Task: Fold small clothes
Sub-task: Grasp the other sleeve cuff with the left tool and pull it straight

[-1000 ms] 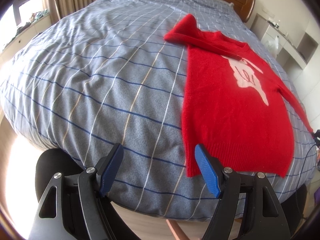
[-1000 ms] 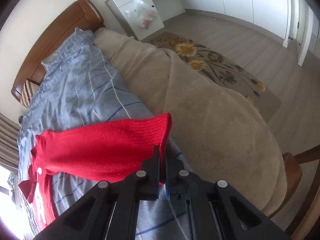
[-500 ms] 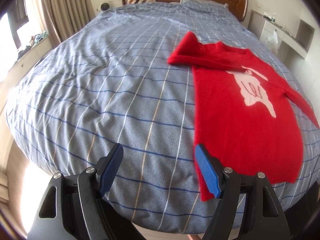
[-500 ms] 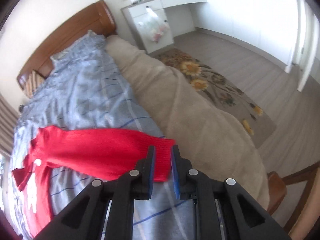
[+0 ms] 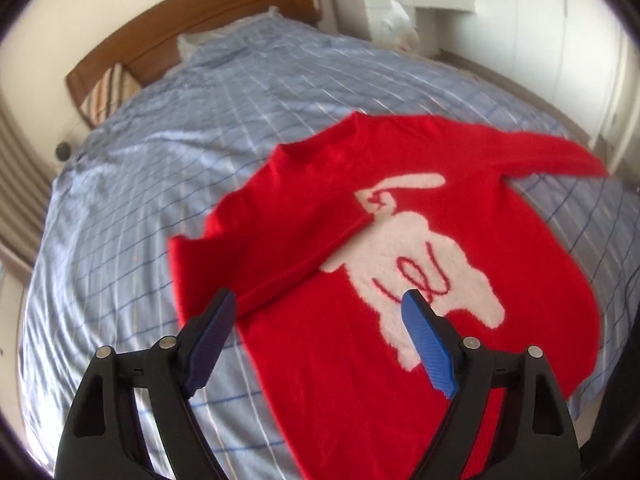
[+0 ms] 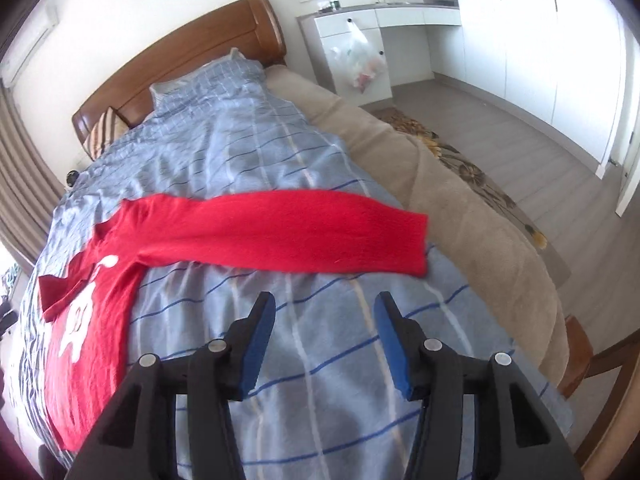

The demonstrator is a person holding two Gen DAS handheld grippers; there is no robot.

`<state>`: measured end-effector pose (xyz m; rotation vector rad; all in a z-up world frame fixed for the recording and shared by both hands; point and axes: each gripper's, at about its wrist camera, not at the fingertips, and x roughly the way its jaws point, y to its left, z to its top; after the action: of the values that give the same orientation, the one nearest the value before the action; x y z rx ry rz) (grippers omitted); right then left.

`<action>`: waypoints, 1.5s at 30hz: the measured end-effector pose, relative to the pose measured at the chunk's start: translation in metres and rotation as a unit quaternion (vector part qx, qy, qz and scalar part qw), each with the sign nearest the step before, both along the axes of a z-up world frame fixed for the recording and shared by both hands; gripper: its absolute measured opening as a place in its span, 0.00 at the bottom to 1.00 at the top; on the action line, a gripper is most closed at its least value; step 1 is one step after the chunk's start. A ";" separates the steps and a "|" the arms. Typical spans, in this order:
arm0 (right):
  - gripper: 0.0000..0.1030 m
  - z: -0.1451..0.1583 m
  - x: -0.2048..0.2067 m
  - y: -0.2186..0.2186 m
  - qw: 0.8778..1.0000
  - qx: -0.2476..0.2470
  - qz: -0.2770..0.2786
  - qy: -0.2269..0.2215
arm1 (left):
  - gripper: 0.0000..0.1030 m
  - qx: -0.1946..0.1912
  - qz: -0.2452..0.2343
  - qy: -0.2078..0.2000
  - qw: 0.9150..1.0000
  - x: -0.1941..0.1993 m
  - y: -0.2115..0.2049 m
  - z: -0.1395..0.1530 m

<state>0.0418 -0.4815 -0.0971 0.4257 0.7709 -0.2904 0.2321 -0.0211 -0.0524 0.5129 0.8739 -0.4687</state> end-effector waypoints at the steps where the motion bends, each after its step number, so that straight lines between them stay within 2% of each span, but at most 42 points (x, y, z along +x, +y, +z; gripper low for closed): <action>1: 0.50 0.000 -0.003 0.012 1.000 0.004 0.012 -0.004 | 0.71 0.029 -0.021 0.008 0.999 0.010 -0.015 -0.014; 4: 0.50 -0.006 -0.014 0.045 0.999 0.010 0.047 -0.011 | 0.65 0.080 -0.039 0.031 0.996 0.040 -0.044 -0.048; 6: 0.50 -0.010 -0.022 0.066 0.998 0.006 0.067 -0.014 | 0.65 0.092 -0.045 0.042 0.994 0.055 -0.056 -0.064; 8: 0.50 -0.016 -0.029 0.084 0.997 0.002 0.076 -0.016 | 0.60 0.092 -0.045 0.038 0.994 0.065 -0.063 -0.074; 9: 0.50 -0.019 -0.033 0.091 0.997 0.004 0.075 -0.018 | 0.37 0.083 -0.038 0.045 0.995 0.072 -0.064 -0.077; 10: 0.50 -0.022 -0.037 0.097 0.997 0.010 0.075 -0.019 | 0.02 0.066 -0.023 0.060 0.996 0.080 -0.061 -0.079; 11: 0.50 -0.026 -0.040 0.104 0.997 0.018 0.077 -0.020 | 0.04 0.040 -0.002 0.073 0.997 0.086 -0.055 -0.076; 13: 0.50 -0.030 -0.047 0.116 0.996 0.024 0.081 -0.023 | 0.03 -0.025 0.038 0.058 0.997 0.089 -0.033 -0.057; 14: 0.50 -0.030 -0.050 0.122 0.996 0.022 0.084 -0.025 | 0.03 -0.056 0.063 0.048 0.995 0.089 -0.016 -0.044; 16: 0.50 -0.028 -0.056 0.133 0.995 0.008 0.092 -0.030 | 0.03 -0.123 0.123 0.031 0.984 0.086 0.032 -0.016; 18: 0.50 -0.025 -0.060 0.139 0.995 -0.009 0.095 -0.040 | 0.03 -0.178 0.204 0.004 0.963 0.079 0.096 0.012; 20: 0.52 -0.023 -0.062 0.145 0.994 -0.026 0.093 -0.053 | 0.03 -0.215 0.302 -0.023 0.928 0.068 0.168 0.029; 23: 0.54 -0.023 -0.056 0.153 0.992 -0.052 0.096 -0.063 | 0.03 -0.221 0.435 -0.057 0.871 0.040 0.265 0.030; 26: 0.54 -0.031 -0.048 0.158 0.992 -0.044 0.104 -0.061 | 0.03 -0.217 0.524 -0.048 0.822 0.015 0.332 0.004; 28: 0.54 -0.038 -0.045 0.163 0.992 -0.041 0.108 -0.057 | 0.02 -0.218 0.563 -0.036 0.797 0.001 0.357 -0.019; 29: 0.54 -0.041 -0.043 0.165 0.992 -0.042 0.109 -0.052 | 0.02 -0.223 0.576 -0.026 0.786 -0.004 0.366 -0.030; 31: 0.54 -0.048 -0.043 0.168 0.992 -0.044 0.111 -0.044 | 0.02 -0.233 0.591 -0.009 0.772 -0.014 0.374 -0.048; 33: 0.54 -0.052 -0.043 0.168 0.993 -0.046 0.106 -0.038 | 0.02 -0.237 0.594 -0.005 0.769 -0.020 0.372 -0.059; 36: 0.54 -0.053 -0.044 0.163 0.994 -0.045 0.094 -0.037 | 0.02 -0.228 0.591 -0.012 0.774 -0.024 0.368 -0.067; 38: 0.55 -0.055 -0.043 0.160 0.995 -0.043 0.089 -0.033 | 0.02 -0.217 0.594 0.002 0.775 -0.019 0.373 -0.079; 43: 0.54 -0.059 -0.042 0.159 0.995 -0.041 0.086 -0.027 | 0.02 -0.230 0.601 0.017 0.765 -0.021 0.385 -0.103; 45: 0.54 -0.058 -0.042 0.159 0.995 -0.044 0.084 -0.027 | 0.02 -0.239 0.599 0.016 0.764 -0.022 0.387 -0.107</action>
<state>-0.0002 -0.3223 -0.1555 0.2816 0.7324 -0.1540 0.2096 0.3657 -0.1597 -0.5688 0.8967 0.4986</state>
